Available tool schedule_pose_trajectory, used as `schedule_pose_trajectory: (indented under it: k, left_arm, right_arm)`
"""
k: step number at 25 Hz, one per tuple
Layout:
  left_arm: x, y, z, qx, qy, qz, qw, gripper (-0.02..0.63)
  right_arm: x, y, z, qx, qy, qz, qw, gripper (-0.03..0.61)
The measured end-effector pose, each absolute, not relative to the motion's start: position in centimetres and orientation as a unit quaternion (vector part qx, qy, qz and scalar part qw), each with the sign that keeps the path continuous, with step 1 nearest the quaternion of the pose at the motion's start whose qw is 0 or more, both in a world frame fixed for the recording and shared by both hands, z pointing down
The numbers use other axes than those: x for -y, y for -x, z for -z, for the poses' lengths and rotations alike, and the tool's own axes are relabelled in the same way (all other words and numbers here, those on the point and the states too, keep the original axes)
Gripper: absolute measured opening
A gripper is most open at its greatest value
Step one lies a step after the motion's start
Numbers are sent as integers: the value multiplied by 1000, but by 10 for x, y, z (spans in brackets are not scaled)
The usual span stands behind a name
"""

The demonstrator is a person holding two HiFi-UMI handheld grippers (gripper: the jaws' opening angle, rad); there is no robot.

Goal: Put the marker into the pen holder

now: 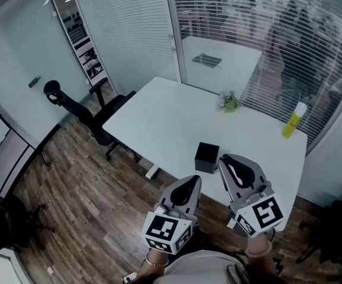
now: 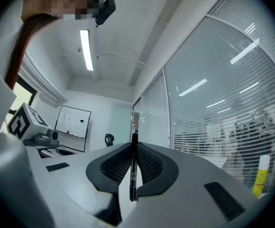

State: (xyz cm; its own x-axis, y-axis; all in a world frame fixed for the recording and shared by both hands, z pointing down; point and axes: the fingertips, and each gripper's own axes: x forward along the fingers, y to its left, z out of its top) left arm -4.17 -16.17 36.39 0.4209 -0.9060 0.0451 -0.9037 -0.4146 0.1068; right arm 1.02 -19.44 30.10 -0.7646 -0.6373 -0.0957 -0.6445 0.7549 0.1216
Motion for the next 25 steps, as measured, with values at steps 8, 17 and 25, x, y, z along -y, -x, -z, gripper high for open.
schedule_pose_trajectory:
  k: [8, 17, 25]
  left_arm:
    - [194, 57, -376, 531, -844, 4, 69, 18]
    - [223, 69, -380, 522, -850, 3, 72, 18]
    - [241, 75, -385, 515, -854, 1, 74, 18]
  right_arm:
    - [231, 2, -314, -931, 359, -69, 12, 55]
    - [264, 8, -335, -922, 381, -71, -6, 55]
    - [287, 14, -358, -918, 391, -68, -21, 55]
